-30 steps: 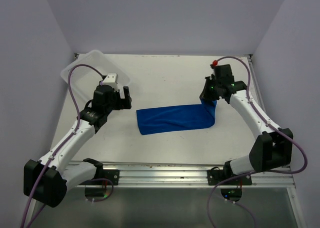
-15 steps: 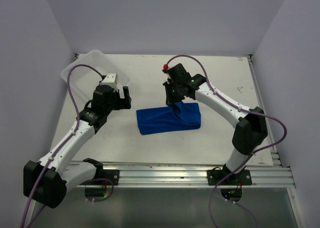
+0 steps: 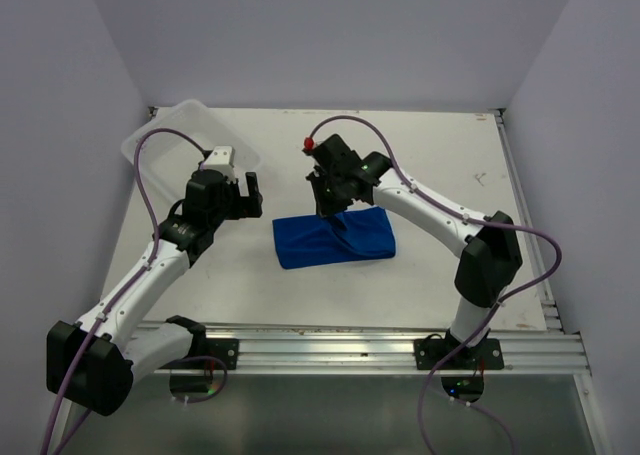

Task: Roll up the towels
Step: Fold the towel

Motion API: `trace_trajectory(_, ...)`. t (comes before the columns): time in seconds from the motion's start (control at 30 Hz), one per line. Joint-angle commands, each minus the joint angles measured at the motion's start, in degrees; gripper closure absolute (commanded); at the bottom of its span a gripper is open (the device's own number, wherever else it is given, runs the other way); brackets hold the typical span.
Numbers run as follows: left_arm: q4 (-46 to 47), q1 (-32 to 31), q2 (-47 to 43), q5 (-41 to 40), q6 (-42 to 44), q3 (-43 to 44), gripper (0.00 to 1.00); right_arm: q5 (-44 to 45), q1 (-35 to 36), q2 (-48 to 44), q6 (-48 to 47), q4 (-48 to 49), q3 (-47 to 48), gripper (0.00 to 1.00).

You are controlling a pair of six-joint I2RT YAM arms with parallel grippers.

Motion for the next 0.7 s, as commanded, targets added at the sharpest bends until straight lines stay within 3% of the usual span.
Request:
trace_trajectory(0.0,1.43,0.21,-1.31,-0.36,1.34,-0.1,0.0,-0.43,0.2,1.03,1.35,0.89,3.33,1.0)
trace_trajectory(0.43,1.43,0.21,-1.14,-0.27,1.34,-0.28,0.0,0.88,1.08,4.38,5.3,4.05,5.18,1.0)
trace_trajectory(0.67,1.43,0.21,-1.14,-0.1,1.34,-0.19,0.0,7.11,1.08,2.53,6.72,1.95,8.25,1.0)
